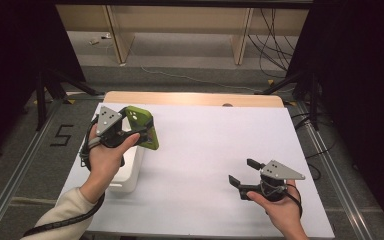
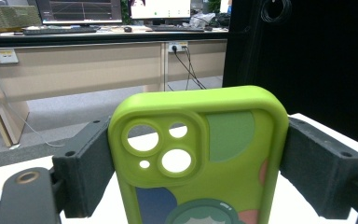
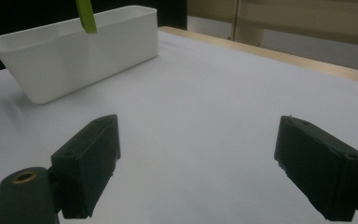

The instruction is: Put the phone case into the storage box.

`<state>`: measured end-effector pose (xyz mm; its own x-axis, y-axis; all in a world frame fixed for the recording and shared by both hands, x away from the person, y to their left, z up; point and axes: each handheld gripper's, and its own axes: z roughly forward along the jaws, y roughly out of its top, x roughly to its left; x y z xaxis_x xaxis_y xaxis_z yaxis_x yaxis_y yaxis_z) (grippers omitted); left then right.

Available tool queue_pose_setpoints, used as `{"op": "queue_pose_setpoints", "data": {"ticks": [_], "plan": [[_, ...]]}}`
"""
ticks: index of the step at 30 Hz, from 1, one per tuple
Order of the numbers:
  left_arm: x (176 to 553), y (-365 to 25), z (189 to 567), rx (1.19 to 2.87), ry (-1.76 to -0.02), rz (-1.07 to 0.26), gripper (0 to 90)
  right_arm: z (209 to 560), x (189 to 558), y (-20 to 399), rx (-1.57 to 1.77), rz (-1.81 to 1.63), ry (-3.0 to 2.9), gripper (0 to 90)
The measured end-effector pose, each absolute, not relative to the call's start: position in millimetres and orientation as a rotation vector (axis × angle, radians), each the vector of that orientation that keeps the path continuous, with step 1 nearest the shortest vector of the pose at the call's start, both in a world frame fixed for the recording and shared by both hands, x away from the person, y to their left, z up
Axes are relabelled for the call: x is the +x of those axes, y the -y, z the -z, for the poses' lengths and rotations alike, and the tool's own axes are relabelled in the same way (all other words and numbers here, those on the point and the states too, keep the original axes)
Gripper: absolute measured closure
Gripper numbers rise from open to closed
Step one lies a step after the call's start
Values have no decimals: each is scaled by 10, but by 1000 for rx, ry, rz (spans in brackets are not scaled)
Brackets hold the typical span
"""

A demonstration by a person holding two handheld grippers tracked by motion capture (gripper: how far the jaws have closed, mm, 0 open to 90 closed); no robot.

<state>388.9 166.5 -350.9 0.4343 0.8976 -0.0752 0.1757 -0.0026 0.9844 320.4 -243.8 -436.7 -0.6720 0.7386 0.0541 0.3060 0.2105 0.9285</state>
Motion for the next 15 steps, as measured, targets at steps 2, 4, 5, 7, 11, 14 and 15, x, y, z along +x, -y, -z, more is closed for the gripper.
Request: {"op": "queue_pose_setpoints", "data": {"ticks": [2,4,5,7,11,14,15], "plan": [[3894,-1673,3508,1487,-1002,-752,156,4369,3205,2438,972,-1455,-2090,154],[3897,-1678,3509,1488,-1004,-751,155,4372,3206,2435,972,-1458,-2087,154],[3898,-1680,3509,1488,-1004,-751,156,4372,3205,2433,971,-1459,-2087,154],[3900,-1685,3505,1487,-1005,-752,156,4371,3203,2432,971,-1457,-2088,154],[3907,-1707,3495,1483,-1010,-757,155,4371,3203,2434,970,-1459,-2086,154],[3917,-1726,3493,1480,-1017,-762,156,4371,3205,2439,971,-1461,-2083,154],[3919,-1731,3492,1479,-1020,-762,156,4371,3206,2439,972,-1462,-2083,154]]}}
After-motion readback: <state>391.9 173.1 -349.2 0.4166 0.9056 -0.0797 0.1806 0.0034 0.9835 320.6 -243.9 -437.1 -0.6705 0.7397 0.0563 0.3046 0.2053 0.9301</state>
